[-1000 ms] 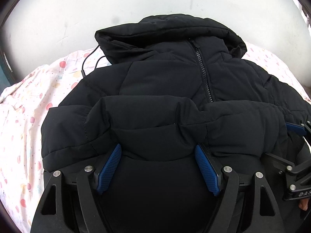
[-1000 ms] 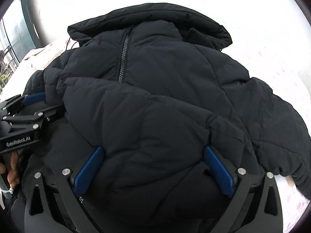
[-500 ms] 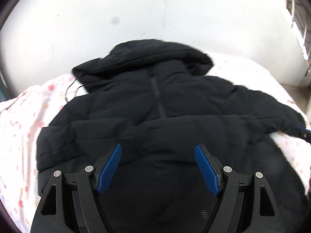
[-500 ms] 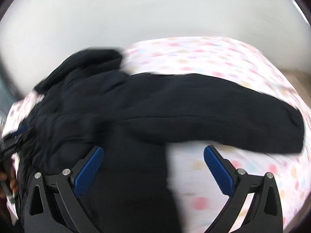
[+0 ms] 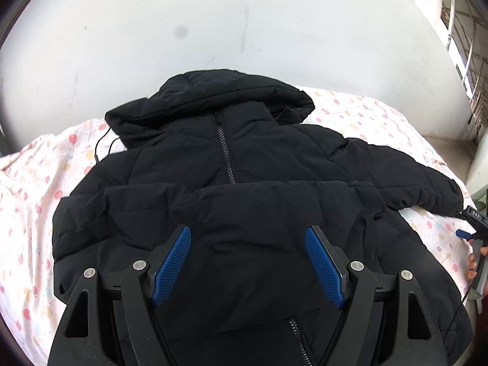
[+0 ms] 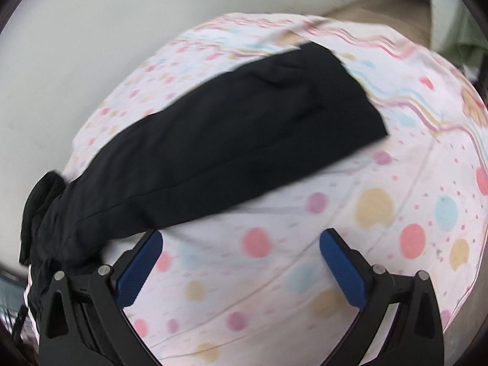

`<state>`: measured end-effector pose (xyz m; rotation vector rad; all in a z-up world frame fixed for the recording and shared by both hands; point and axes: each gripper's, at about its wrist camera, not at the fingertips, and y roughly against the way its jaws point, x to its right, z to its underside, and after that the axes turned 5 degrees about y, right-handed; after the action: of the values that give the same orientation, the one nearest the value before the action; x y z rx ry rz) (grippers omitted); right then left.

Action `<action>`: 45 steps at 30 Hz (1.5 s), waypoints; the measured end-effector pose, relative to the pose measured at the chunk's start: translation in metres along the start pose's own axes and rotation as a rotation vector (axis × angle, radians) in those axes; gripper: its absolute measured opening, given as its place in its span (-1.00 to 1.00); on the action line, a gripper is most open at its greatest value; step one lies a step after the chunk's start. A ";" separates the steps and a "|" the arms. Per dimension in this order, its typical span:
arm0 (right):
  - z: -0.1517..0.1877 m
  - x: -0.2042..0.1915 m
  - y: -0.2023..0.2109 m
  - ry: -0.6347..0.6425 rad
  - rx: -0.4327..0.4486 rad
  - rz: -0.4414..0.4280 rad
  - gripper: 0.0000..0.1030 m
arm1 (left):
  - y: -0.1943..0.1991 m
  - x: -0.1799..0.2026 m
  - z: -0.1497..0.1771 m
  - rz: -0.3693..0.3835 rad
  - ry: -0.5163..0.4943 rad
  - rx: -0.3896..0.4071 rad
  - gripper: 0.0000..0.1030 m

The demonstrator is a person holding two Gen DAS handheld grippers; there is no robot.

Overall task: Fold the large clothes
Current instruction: 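Grasp the other jacket sleeve with the right tool and lift it, then carry the held sleeve with the right tool across the jacket toward the left tool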

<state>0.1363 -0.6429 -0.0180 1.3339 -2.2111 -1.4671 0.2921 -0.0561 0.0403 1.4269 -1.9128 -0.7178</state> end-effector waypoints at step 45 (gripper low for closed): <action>-0.027 -0.295 0.139 0.636 0.468 -0.525 -0.88 | 0.078 -0.105 0.030 -0.092 0.241 0.070 0.48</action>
<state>0.2438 -0.4235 0.2005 2.2626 -1.8914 -0.4649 0.2431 0.0672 0.0608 1.5759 -1.7103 -0.4989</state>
